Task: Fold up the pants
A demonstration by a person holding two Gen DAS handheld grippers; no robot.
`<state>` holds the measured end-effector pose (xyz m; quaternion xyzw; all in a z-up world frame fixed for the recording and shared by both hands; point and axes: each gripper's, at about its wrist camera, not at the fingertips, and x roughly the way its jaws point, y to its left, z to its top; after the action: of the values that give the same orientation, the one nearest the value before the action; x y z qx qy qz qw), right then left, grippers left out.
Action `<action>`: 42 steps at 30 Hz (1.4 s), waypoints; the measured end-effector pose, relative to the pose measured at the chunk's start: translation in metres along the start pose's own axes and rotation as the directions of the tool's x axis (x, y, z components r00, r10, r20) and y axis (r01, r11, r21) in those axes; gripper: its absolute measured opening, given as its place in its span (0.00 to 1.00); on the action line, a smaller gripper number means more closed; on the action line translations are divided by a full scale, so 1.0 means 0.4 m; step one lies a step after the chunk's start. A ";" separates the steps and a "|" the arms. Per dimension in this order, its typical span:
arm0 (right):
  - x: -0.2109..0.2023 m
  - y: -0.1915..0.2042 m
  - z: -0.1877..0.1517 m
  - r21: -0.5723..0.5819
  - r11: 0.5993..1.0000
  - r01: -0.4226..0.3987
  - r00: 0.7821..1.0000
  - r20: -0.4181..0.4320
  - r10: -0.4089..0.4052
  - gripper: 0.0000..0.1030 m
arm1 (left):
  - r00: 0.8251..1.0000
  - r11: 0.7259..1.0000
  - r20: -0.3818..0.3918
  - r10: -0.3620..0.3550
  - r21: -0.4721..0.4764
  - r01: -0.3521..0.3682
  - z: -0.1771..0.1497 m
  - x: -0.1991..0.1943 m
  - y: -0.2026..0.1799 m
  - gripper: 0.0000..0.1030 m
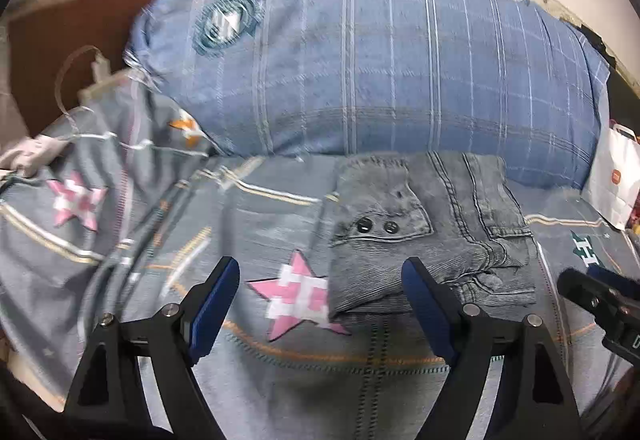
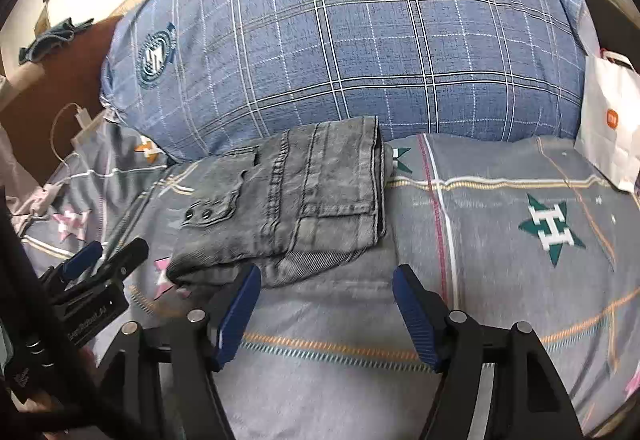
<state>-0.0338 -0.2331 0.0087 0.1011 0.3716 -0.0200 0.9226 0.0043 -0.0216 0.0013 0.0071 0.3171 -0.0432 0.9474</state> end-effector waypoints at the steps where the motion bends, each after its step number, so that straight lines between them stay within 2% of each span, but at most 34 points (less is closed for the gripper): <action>1: -0.008 0.001 -0.011 0.009 1.000 -0.004 1.000 0.005 0.004 0.70 | 1.000 1.000 0.020 0.011 0.004 -0.011 -0.004 -0.014 0.002 0.82; 3: -0.016 0.000 -0.024 0.015 1.000 -0.007 1.000 0.005 0.007 0.70 | 0.998 0.999 0.047 0.032 0.030 -0.033 -0.010 -0.031 -0.007 0.85; 7: -0.013 -0.001 -0.029 0.025 1.000 -0.008 1.000 -0.001 0.009 0.70 | 0.994 0.996 0.083 0.066 0.052 -0.070 -0.022 -0.057 -0.020 0.86; 13: -0.002 -0.013 -0.032 0.053 0.998 -0.019 1.000 -0.016 0.020 0.70 | 0.996 0.995 0.042 0.080 0.063 -0.082 -0.028 -0.038 -0.030 0.86; 28: 0.004 -0.026 -0.031 0.092 0.996 -0.015 1.000 -0.019 0.017 0.70 | 0.999 0.994 0.002 0.052 0.091 -0.052 -0.037 -0.017 -0.057 0.86; 42: 0.005 -0.045 -0.024 0.129 0.992 -0.014 1.000 -0.011 0.015 0.72 | 0.999 0.999 -0.027 0.029 0.034 -0.028 -0.032 -0.010 -0.046 0.86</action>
<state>-0.0408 -0.2488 -0.0026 0.1635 0.3743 -0.0367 0.9120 -0.0080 -0.0390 -0.0062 0.0279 0.3291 -0.0348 0.9433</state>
